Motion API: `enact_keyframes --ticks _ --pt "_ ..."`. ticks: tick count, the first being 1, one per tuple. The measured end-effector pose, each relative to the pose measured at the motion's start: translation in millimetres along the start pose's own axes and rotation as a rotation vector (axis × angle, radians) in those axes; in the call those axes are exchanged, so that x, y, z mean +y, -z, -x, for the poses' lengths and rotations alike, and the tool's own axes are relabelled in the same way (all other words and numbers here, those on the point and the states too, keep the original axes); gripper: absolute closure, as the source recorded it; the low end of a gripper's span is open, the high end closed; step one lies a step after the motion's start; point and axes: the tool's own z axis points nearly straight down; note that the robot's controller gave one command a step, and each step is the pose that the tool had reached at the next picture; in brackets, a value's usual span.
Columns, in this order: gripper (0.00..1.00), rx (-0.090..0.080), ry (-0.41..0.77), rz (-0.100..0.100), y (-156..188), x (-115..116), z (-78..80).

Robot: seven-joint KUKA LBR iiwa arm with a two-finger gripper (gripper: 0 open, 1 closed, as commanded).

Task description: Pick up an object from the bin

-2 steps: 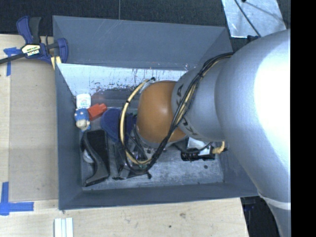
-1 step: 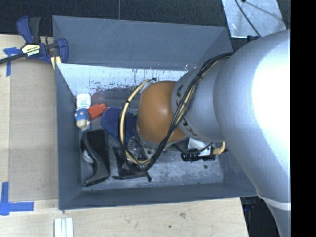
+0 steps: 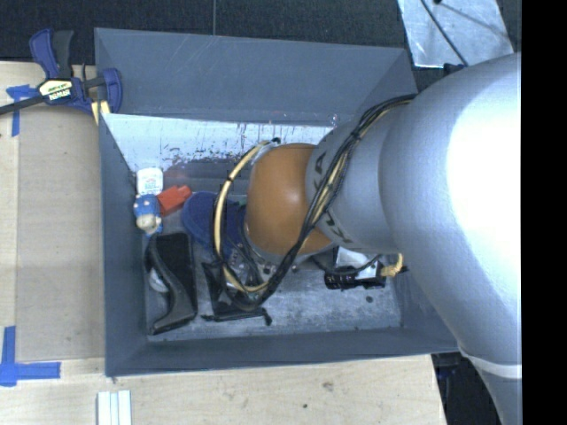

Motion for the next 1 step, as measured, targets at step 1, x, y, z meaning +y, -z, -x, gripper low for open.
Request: enact_keyframes --ticks 1 --pt "1.00 -0.005 -0.007 0.003 130.7 1.5 -11.8"
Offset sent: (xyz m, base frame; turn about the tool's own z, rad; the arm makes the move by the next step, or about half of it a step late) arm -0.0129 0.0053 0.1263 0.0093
